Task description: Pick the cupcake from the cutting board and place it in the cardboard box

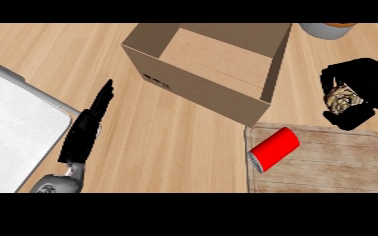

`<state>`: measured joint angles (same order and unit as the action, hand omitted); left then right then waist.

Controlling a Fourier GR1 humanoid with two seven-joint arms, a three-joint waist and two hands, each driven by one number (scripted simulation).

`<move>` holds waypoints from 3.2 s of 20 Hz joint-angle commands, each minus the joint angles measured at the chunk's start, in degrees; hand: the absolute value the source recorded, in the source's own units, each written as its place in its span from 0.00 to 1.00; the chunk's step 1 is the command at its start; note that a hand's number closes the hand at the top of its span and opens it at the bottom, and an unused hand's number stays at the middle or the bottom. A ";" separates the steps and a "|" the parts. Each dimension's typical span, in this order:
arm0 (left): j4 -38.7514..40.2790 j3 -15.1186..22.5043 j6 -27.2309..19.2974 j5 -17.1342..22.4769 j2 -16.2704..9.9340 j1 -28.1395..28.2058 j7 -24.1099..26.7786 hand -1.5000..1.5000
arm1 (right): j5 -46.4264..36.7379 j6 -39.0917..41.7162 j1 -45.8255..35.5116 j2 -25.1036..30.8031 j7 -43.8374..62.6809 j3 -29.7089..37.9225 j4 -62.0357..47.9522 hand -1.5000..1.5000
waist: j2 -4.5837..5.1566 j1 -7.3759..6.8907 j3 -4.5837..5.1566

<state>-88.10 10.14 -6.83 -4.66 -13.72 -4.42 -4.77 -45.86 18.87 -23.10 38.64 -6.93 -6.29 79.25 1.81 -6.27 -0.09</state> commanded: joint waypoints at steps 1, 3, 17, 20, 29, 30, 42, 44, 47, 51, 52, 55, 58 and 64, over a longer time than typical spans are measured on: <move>1.37 -3.02 -0.48 -0.99 -3.10 0.59 0.12 0.50 | -1.55 -3.16 -10.83 1.37 -8.70 0.98 -12.83 1.00 | -0.27 0.18 -0.08; 2.80 -2.79 -2.72 -1.87 -1.16 0.19 0.57 0.50 | -0.02 -1.78 -17.14 1.35 -10.55 2.95 -18.04 1.00 | -0.41 1.05 -0.02; -0.69 -8.57 1.50 3.29 -6.56 2.68 -0.64 0.50 | 18.27 11.07 -37.93 -8.04 -25.20 12.10 -33.34 1.00 | -1.41 3.93 0.10; -2.46 -4.39 -2.56 -1.24 -3.00 3.16 -3.66 0.50 | 16.94 9.37 -42.63 -12.64 -24.44 10.68 -37.25 1.00 | -1.38 4.06 0.07; -1.33 -5.99 -1.11 0.04 -2.94 3.95 -1.14 0.50 | 13.75 5.32 -53.59 -23.33 -11.94 8.59 -42.37 1.00 | -1.46 4.47 0.13; -0.13 -7.07 -1.59 0.04 -2.97 0.53 -3.12 0.50 | 13.21 5.70 -53.78 -24.24 -10.91 7.76 -42.34 1.00 | -1.48 4.86 0.13; 0.28 -6.67 -1.23 -0.63 -2.56 1.61 -0.96 0.50 | 5.69 -6.21 -55.01 -35.82 -9.61 3.50 -56.03 1.00 | -0.82 3.63 0.16; -1.90 -6.39 -1.26 -0.71 -2.80 4.41 -1.07 0.50 | 5.68 -5.55 -56.89 -36.40 -6.27 4.14 -57.69 1.00 | -1.16 3.79 0.14; -2.87 -6.66 0.53 0.03 -4.12 0.64 -4.63 0.50 | 6.92 -7.77 -57.06 -38.44 -3.27 5.69 -62.54 0.00 | -0.70 2.67 0.13; -1.57 -7.24 1.17 0.84 -4.06 2.93 -0.68 0.50 | 7.04 -10.74 -55.63 -38.54 -6.98 6.62 -65.06 0.00 | -0.56 2.54 0.13; -1.70 -5.83 0.15 -0.34 -3.06 6.73 2.13 0.50 | 7.44 -9.91 -55.21 -38.56 -7.90 6.39 -65.08 0.00 | -0.80 2.64 0.14; 0.82 -4.53 -1.72 -2.49 -1.20 2.12 -0.54 0.50 | 12.40 -11.18 -56.83 -38.60 -8.18 10.30 -65.00 0.00 | -0.56 2.50 0.12; 1.24 -5.76 -0.75 -1.08 -1.91 1.48 0.11 0.50 | 17.72 -15.91 -55.87 -38.62 -8.51 16.37 -63.94 0.00 | -0.40 2.72 0.10; -2.51 -4.49 -0.90 -1.48 -1.84 3.97 -1.20 0.50 | 25.54 -15.63 -57.25 -35.30 -8.21 25.38 -64.60 0.00 | -0.46 2.30 0.07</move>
<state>-90.04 8.23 -7.54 -6.22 -13.42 -1.68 -5.75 -25.02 3.29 -80.05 1.48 -14.72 13.97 14.86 1.36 -3.67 0.09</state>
